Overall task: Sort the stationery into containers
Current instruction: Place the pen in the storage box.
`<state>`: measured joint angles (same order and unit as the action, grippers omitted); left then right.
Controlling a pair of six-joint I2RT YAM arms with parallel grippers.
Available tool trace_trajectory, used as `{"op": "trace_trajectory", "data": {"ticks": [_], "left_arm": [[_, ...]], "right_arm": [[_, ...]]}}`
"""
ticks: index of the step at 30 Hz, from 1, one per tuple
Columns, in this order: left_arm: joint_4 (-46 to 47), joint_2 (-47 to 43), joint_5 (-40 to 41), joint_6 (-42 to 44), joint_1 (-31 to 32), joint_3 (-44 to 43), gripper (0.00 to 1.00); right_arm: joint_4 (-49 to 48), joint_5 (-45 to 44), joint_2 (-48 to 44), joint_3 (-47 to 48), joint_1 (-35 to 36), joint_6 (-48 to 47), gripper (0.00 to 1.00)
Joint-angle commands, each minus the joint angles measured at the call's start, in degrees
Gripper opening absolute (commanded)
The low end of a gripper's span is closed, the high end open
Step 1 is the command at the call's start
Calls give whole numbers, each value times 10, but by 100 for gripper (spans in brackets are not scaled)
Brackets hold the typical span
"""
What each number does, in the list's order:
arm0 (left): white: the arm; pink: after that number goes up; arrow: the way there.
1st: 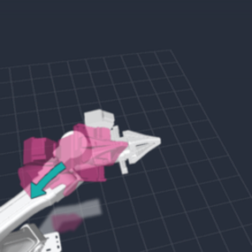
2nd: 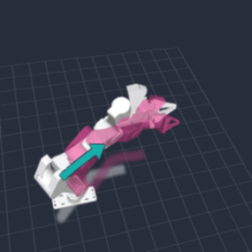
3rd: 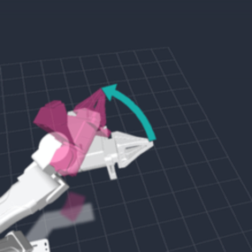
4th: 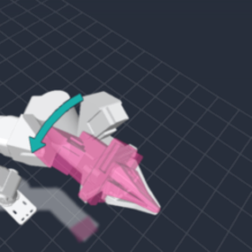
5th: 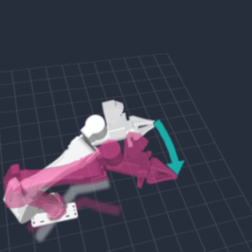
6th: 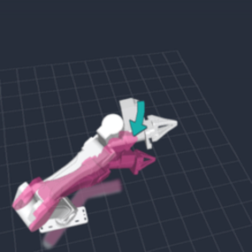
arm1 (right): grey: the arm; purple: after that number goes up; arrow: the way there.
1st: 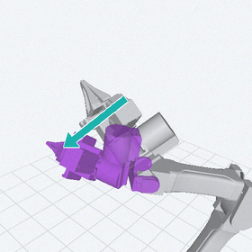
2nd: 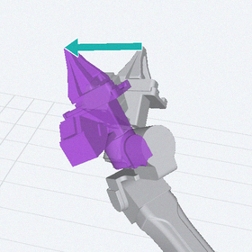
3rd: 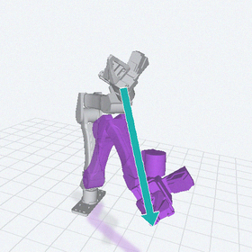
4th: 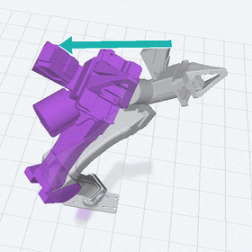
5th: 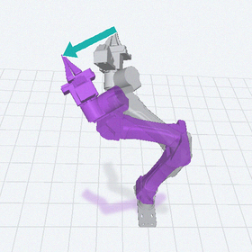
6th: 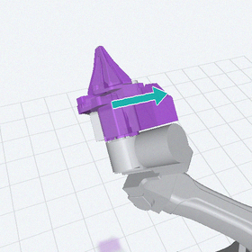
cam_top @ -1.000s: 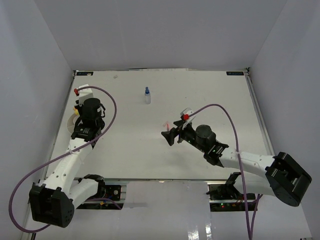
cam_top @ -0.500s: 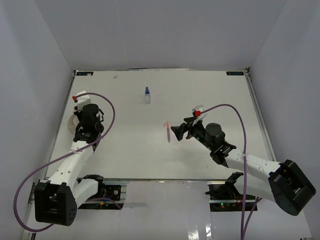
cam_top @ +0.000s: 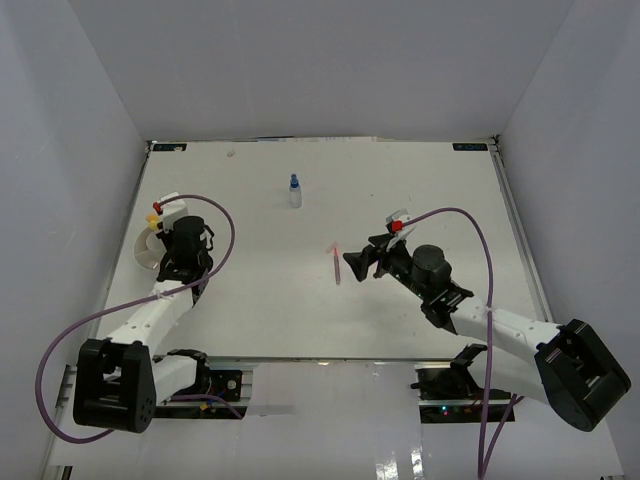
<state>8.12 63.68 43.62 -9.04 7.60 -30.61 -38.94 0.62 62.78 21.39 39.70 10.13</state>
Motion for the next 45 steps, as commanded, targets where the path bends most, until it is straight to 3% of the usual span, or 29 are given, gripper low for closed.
{"op": "trace_trajectory", "data": {"ticks": [1, 20, 28, 37, 42, 45], "left_arm": [[44, -4, -4, -2, -3, 12, 2], [-12, 40, -7, -39, -4, -10, 51], [-74, -3, -7, -59, -3, -51, 76], [-146, -55, -124, -80, -3, -111, 86], [-172, -64, -226, -100, -3, -137, 97], [-184, -63, -278, -107, -3, -148, 98]], "right_arm": [[-21, 6, 0, -6, -5, 2, 90], [-20, 14, -2, -9, -12, 2, 90], [-1, 7, -13, -5, -12, -7, 90], [127, -7, 29, 68, -11, 6, 95], [215, -72, 81, 118, 15, 17, 98], [273, -91, 133, 163, 34, 36, 100]]}}
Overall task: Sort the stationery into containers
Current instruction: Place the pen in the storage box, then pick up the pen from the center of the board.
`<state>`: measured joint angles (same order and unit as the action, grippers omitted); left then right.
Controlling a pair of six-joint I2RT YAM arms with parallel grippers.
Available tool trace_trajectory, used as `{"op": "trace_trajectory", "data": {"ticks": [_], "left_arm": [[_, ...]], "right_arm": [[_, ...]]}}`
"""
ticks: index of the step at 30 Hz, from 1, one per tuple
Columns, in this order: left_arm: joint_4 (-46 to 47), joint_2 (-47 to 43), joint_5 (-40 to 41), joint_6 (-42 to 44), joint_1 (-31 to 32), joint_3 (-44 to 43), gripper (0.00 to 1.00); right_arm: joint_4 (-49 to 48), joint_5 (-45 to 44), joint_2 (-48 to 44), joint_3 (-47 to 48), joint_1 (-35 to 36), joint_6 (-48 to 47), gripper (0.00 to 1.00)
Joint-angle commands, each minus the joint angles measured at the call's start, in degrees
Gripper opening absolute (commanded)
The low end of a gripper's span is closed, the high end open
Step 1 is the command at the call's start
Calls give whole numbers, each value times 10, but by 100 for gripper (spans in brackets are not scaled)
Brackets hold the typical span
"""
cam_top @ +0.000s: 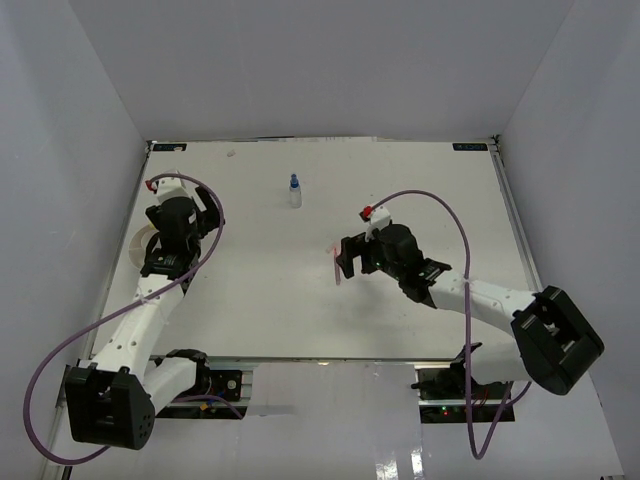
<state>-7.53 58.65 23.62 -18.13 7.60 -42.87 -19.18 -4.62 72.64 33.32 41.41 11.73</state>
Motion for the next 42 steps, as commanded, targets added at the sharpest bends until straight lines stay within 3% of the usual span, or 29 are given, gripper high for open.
{"op": "trace_trajectory", "data": {"ticks": [1, 9, 21, 25, 31, 36, 42], "left_arm": [[-30, -12, -97, -18, -3, -27, 98], [-47, -25, -147, -21, -3, -19, 98], [-57, -30, -212, -35, -3, -23, 98], [-57, -27, -262, -41, -3, -25, 98], [-71, -25, -372, -88, -2, -39, 98], [-66, -26, -474, -145, 18, -46, 97], [-30, -10, -457, -204, 124, -61, 95]], "right_arm": [[91, -45, 50, 71, 24, 26, 100], [243, -146, 209, 193, 102, 93, 84], [277, -165, 285, 213, 110, 137, 47], [285, -173, 270, 197, 111, 146, 27], [288, -198, 205, 147, 110, 169, 10], [279, -196, 132, 99, 111, 149, 8], [152, -140, -6, 33, 126, 92, 8]]}}
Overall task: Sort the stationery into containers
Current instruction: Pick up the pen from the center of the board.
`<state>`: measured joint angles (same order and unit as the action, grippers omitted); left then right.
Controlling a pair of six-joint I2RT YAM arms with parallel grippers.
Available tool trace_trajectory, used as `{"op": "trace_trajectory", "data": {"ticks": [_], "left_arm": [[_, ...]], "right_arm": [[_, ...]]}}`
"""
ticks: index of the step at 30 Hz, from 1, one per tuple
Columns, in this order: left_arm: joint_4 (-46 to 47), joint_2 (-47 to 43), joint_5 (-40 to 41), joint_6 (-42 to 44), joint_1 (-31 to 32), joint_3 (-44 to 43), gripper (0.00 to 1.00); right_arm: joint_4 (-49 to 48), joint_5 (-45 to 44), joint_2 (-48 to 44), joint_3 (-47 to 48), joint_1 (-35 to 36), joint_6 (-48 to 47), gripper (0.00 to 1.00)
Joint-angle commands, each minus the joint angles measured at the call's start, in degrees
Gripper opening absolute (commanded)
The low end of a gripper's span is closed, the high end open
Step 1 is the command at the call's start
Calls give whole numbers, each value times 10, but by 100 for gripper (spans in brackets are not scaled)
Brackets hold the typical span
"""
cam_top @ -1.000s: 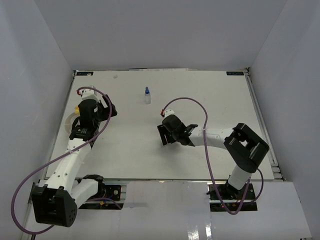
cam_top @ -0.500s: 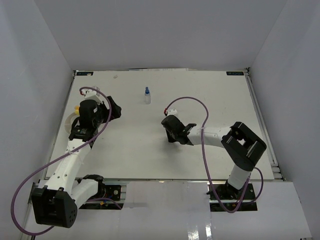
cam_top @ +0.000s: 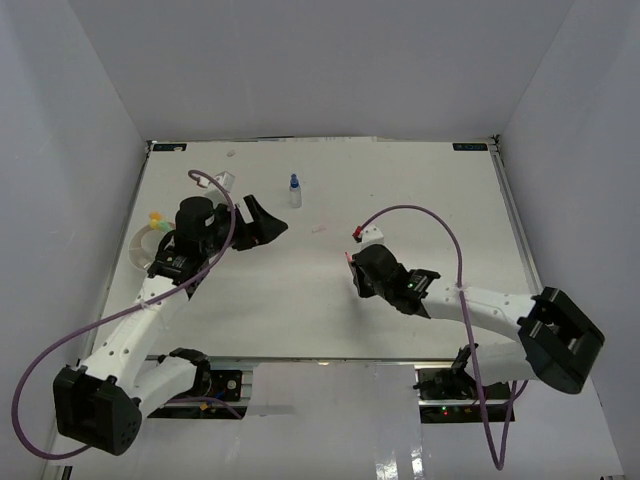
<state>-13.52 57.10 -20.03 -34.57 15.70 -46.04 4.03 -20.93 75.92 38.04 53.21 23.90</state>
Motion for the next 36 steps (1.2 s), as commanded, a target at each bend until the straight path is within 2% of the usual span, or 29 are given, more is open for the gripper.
{"op": "trace_trajectory", "data": {"ticks": [1, 8, 12, 16, 25, 28, 36], "left_arm": [[41, 11, -9, -51, 74, -37, 94], [78, 60, 39, -68, 170, -74, 85], [91, 75, 71, -67, 205, -93, 74], [98, 87, 100, -67, 229, -101, 67], [98, 108, 130, -60, 259, -106, 56], [98, 114, 132, -59, 265, -110, 49], [103, 115, 133, -45, 277, -115, 23]], "right_arm": [[-124, 41, -72, -33, 8, -43, 8], [-291, 109, -168, -87, 10, -76, 8], [-344, 126, -191, -102, 11, -72, 8], [-369, 131, -199, -110, 11, -68, 8], [-399, 141, -208, -115, 11, -61, 8], [-404, 144, -205, -114, 10, -60, 8], [-413, 147, -202, -118, 11, -54, 8]]}}
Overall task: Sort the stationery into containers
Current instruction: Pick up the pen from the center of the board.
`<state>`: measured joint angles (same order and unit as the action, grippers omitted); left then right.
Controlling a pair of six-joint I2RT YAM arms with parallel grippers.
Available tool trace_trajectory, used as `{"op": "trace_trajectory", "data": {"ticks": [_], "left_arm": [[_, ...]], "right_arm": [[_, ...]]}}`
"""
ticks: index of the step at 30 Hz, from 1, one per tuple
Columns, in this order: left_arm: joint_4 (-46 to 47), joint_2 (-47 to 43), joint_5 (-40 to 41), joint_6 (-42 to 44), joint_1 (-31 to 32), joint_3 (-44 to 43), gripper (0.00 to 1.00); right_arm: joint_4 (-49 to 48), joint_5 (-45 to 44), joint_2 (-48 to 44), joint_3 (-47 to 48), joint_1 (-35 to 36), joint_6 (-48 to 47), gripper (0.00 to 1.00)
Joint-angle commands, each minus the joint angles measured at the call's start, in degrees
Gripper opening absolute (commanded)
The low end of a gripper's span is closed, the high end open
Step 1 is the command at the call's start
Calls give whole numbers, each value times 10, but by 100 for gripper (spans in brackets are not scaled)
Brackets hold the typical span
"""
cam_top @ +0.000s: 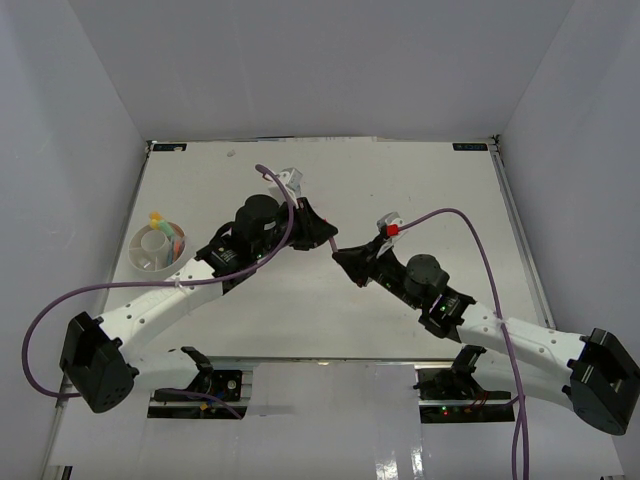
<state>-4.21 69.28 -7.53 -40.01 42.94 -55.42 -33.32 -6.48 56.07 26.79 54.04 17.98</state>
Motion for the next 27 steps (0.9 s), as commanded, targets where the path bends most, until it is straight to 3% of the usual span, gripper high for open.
{"op": "trace_trajectory", "data": {"ticks": [1, 5, 9, 15, 27], "left_arm": [[10, -7, 6, 12, 6, -21, 21], [16, -12, 3, 22, 7, -15, 13], [21, -20, 2, 46, 7, -10, 10], [30, -29, -15, 102, 7, -9, 9], [35, -37, -69, 158, 9, -10, 8]], "right_arm": [[-41, 2, -4, -7, 3, 7, 8], [-38, 1, -3, -3, 2, 4, 12], [-14, 4, -1, 5, 2, 1, 35], [37, 40, 20, 36, 2, -19, 57], [82, 113, 64, 104, -7, -89, 60]]}}
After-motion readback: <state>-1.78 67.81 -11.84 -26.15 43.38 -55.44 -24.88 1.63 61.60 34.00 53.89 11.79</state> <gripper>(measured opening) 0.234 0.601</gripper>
